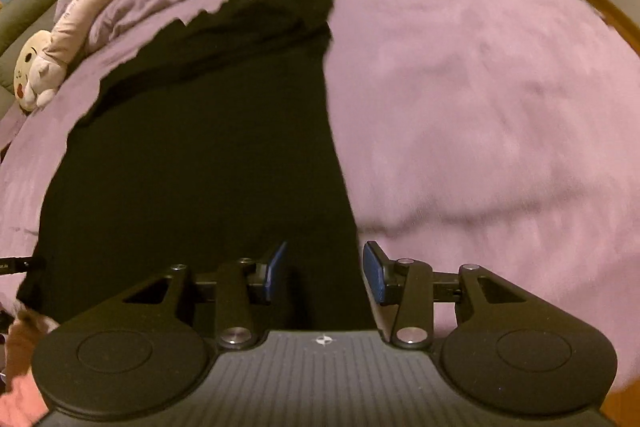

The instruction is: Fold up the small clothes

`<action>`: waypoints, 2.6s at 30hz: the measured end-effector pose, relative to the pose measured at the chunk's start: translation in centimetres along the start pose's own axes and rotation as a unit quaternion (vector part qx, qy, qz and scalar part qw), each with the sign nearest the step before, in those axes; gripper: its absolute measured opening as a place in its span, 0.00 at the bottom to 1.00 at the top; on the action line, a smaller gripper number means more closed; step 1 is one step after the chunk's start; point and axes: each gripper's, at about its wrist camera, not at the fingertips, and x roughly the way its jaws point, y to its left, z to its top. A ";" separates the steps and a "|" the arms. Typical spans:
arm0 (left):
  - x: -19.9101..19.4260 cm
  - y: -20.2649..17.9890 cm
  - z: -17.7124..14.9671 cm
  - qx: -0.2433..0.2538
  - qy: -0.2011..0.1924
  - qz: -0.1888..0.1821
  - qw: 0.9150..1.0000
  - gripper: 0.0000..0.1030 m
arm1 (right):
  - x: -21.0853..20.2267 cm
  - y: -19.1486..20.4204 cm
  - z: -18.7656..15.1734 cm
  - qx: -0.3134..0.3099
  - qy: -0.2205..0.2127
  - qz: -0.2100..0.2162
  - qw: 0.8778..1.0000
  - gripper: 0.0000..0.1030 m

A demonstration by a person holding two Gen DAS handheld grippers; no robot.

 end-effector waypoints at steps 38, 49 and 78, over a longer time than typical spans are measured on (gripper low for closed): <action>2.9 1.6 16.0 -0.138 -0.083 -0.123 0.979 0.05 | 7.0 -0.9 14.6 0.073 -0.082 0.093 0.990 0.02; 4.6 1.7 15.7 -0.115 -0.058 -0.108 0.986 0.05 | 7.7 2.2 10.9 -0.090 0.008 0.111 0.990 0.30; 6.3 5.5 18.6 -0.142 -0.082 -0.105 0.981 0.24 | 10.8 -1.8 15.6 0.052 -0.100 0.027 0.993 0.15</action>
